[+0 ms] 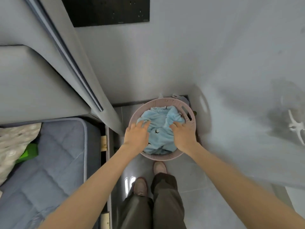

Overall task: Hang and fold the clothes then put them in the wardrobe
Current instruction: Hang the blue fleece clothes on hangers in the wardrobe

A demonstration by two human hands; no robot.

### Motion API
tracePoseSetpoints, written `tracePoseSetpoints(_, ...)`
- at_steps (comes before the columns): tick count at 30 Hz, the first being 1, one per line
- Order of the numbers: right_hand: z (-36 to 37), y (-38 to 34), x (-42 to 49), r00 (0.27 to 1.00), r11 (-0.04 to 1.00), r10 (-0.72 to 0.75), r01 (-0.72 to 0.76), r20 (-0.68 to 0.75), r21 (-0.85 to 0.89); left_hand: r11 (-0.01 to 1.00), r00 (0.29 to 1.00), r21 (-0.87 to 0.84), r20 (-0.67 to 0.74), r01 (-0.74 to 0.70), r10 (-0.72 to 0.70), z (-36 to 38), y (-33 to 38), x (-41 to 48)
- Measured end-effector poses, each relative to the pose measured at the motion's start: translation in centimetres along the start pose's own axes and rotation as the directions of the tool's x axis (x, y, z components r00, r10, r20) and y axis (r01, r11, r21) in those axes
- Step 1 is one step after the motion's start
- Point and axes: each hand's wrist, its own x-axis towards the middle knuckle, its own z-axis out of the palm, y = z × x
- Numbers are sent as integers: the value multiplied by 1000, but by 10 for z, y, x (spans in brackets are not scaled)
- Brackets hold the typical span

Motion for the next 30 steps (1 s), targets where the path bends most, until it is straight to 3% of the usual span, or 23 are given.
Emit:
tracePoseSetpoints(11,154,16,175,998,977,-29,40,60,-209,999,997,50,-71,6,-3,151,-34,137)
tracePoseSetpoints(17,193,25,212,999,969,29,-18,41,-244,999,998,47,-65,20,-17,183,-47,165)
tracePoseSetpoints(23,149,34,168,998,995,39,-43,-38,-91,998,1000,62,2,-21,21,137,-22,140)
tracePoseSetpoints(30,0,52,55,982,995,-33,49,-186,87,993,990,5,-83,-114,114,11,19,73)
